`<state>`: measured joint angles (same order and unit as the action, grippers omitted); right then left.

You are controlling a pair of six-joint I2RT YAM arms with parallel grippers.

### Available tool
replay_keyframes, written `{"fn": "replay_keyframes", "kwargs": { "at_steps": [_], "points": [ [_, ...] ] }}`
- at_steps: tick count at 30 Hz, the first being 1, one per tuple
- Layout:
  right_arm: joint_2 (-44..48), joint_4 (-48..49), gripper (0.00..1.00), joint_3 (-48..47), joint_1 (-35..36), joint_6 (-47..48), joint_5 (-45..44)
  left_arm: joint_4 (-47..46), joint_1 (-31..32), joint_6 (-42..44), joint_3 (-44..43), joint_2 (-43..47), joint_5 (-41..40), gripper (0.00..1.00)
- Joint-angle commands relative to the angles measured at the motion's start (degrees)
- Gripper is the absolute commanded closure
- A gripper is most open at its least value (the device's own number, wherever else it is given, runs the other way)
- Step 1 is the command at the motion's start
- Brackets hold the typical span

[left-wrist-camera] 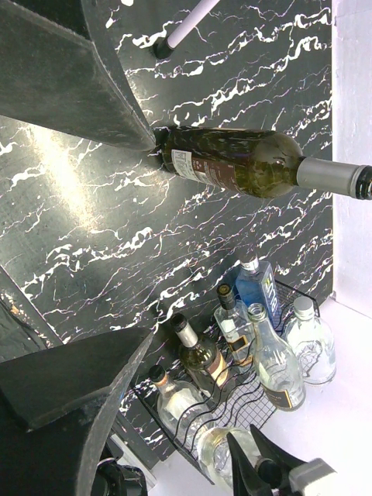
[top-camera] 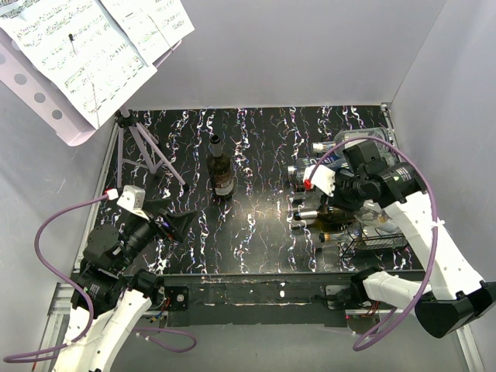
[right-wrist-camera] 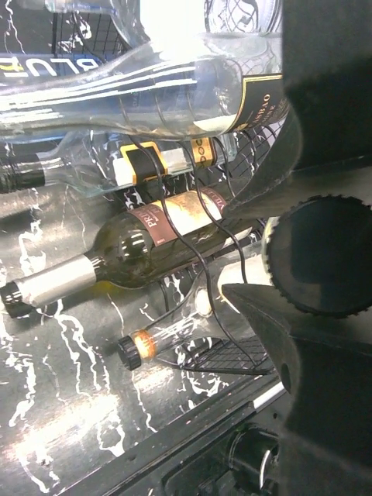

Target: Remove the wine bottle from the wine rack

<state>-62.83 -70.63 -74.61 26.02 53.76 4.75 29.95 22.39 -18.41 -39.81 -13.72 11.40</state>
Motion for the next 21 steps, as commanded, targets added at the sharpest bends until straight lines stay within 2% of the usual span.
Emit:
{"fn": "replay_keyframes", "kwargs": {
  "at_steps": [1,7,21],
  "points": [
    [1.48,2.61,0.99,-6.86,0.96,-2.42,3.33,-0.6,0.2,0.4,0.35,-0.79,0.64,0.02],
    [1.39,0.5,0.99,-10.91,1.66,-4.36,5.79,-0.6,0.2,0.48,0.35,-0.61,0.55,0.02],
    [2.53,2.25,0.99,-13.28,2.46,-6.56,3.95,-0.6,0.2,0.48,0.35,-0.96,0.64,0.02]
  ]
}}
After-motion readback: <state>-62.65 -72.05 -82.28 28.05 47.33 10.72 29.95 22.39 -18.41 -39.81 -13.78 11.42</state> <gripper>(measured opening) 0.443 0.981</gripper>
